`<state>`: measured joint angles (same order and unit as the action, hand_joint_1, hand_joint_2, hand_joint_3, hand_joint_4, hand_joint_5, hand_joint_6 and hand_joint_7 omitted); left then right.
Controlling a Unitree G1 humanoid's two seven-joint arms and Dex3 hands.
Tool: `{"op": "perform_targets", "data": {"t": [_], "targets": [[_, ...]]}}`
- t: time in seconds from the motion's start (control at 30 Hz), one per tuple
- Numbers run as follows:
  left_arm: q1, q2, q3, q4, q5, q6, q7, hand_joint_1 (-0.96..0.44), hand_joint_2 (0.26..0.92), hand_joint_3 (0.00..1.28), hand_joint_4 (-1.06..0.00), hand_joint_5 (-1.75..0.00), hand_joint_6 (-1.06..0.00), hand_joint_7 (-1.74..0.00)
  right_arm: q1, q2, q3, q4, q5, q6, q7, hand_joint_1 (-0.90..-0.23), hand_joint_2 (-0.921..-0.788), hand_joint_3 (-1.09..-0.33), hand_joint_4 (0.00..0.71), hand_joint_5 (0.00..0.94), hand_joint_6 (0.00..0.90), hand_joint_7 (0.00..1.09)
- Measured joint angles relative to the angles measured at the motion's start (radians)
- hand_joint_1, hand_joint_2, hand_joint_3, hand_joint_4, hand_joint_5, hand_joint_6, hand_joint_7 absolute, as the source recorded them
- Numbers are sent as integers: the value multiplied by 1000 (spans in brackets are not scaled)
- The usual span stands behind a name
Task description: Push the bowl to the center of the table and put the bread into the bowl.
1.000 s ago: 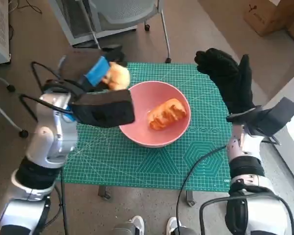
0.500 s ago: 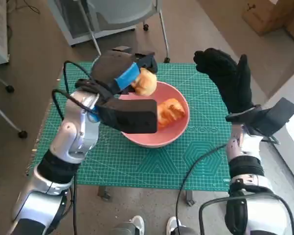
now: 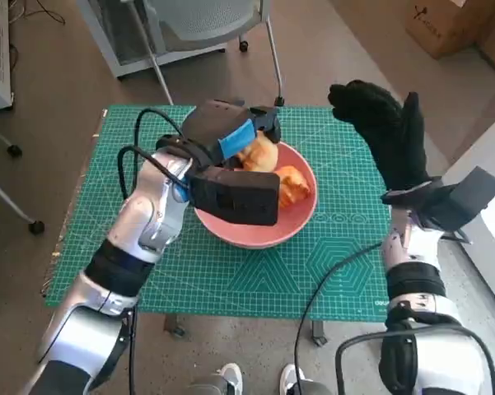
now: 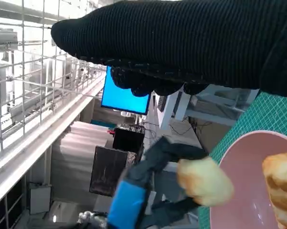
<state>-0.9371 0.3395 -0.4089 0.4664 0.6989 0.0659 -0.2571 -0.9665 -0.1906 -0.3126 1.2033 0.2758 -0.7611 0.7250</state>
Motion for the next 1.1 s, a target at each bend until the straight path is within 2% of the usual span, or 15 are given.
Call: {"op": "perform_targets", "data": {"t": [0.03,0.07,0.1,0.13,0.2,0.23,0.33,0.53,0.73,0.97,1.1], "targets": [[-2,-2,1,13,-4,0,0,177,921,93,-679,-1247,-573,-743,0,0,-1,0,0,0,0,-667,-921,-655,225,0,344,0],[-4,-5,2,26,-9,0,0,242,921,115,-645,-1277,-542,-517,0,-1,-2,0,0,0,0,-668,-921,-655,222,0,343,0],[-5,-7,3,36,-14,0,-1,283,921,129,-622,-1297,-522,-371,0,-1,-2,0,0,0,0,-668,-921,-656,220,0,342,0],[-5,-9,6,46,-22,0,-2,203,898,120,-547,-1145,-495,-307,0,-2,-2,0,0,0,-1,-668,-921,-656,219,0,341,0],[-5,-12,11,52,-39,8,-15,-16,853,63,-401,-537,-420,-136,0,-2,-2,0,0,0,-4,-669,-921,-657,213,0,336,0],[-5,-13,13,52,-45,14,-25,-75,842,45,-365,-362,-400,-91,0,-2,-2,0,0,0,-6,-669,-921,-657,211,0,335,0],[-5,-14,18,50,-55,26,-41,-188,825,19,-259,-122,-350,-29,0,-2,-2,0,-1,0,-11,-671,-921,-660,208,0,331,0],[-4,-13,24,38,-77,40,-61,-297,814,4,-149,-13,-274,-3,0,-2,-2,0,-5,0,-23,-666,-921,-666,207,1,330,1],[4,-4,43,37,-108,23,-61,-285,808,1,-60,-1,-205,0,0,-2,-1,-1,-6,0,-26,-673,-921,-669,204,0,328,0],[67,3,136,-8,-208,17,-56,-271,806,0,-8,1,-170,0,0,-2,-2,0,-5,1,-29,-676,-921,-672,195,0,329,1],[130,5,202,-34,-288,-36,-30,-283,809,2,-1,1,-157,0,-2,-2,-5,1,-3,9,-29,-672,-921,-669,193,0,330,2]]}}
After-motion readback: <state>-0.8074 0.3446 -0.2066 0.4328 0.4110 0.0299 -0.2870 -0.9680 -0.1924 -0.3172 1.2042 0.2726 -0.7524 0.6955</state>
